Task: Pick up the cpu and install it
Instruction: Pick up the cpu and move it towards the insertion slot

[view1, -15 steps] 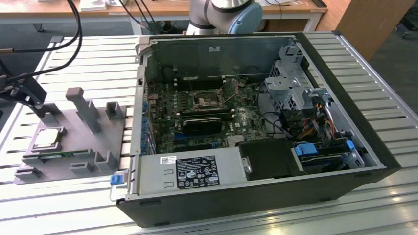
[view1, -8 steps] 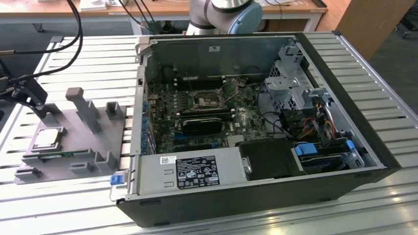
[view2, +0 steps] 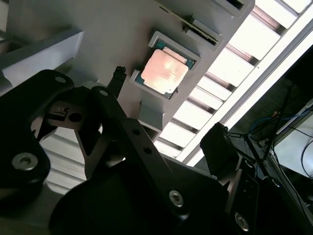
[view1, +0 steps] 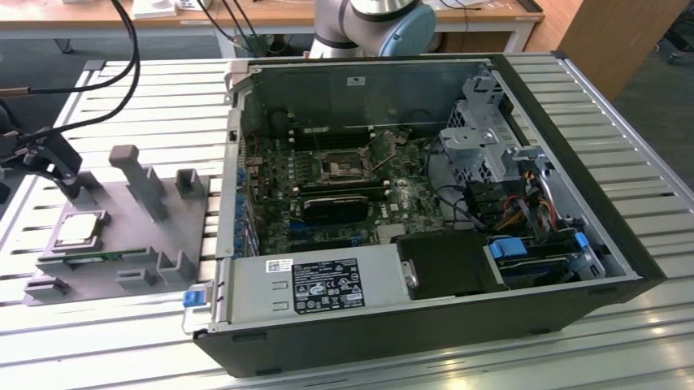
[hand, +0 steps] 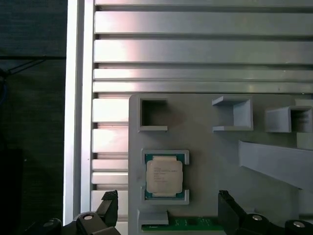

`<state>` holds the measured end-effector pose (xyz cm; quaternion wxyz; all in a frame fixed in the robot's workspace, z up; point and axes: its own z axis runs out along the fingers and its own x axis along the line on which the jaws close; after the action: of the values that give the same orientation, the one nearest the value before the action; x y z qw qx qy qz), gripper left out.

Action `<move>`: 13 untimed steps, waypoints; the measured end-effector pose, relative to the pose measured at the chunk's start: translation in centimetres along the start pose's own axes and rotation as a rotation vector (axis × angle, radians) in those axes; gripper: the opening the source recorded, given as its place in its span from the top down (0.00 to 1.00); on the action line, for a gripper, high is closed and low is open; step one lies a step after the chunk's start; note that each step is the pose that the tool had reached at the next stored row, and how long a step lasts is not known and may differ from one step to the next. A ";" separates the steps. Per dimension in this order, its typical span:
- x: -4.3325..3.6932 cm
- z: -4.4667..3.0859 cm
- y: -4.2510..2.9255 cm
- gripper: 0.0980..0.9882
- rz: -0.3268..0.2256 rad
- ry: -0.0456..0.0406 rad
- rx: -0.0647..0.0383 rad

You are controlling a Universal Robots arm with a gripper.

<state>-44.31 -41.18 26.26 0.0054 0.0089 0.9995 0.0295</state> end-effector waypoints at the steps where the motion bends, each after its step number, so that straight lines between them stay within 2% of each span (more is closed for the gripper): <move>1: -0.10 0.09 0.00 0.11 0.000 0.0006 0.000; 4: -0.40 0.39 -0.01 0.11 0.000 0.0031 0.000; 13: -0.39 1.46 -0.08 0.11 0.002 0.0037 0.000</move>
<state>-43.91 -41.18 24.80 0.0035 0.0098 0.9995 0.0297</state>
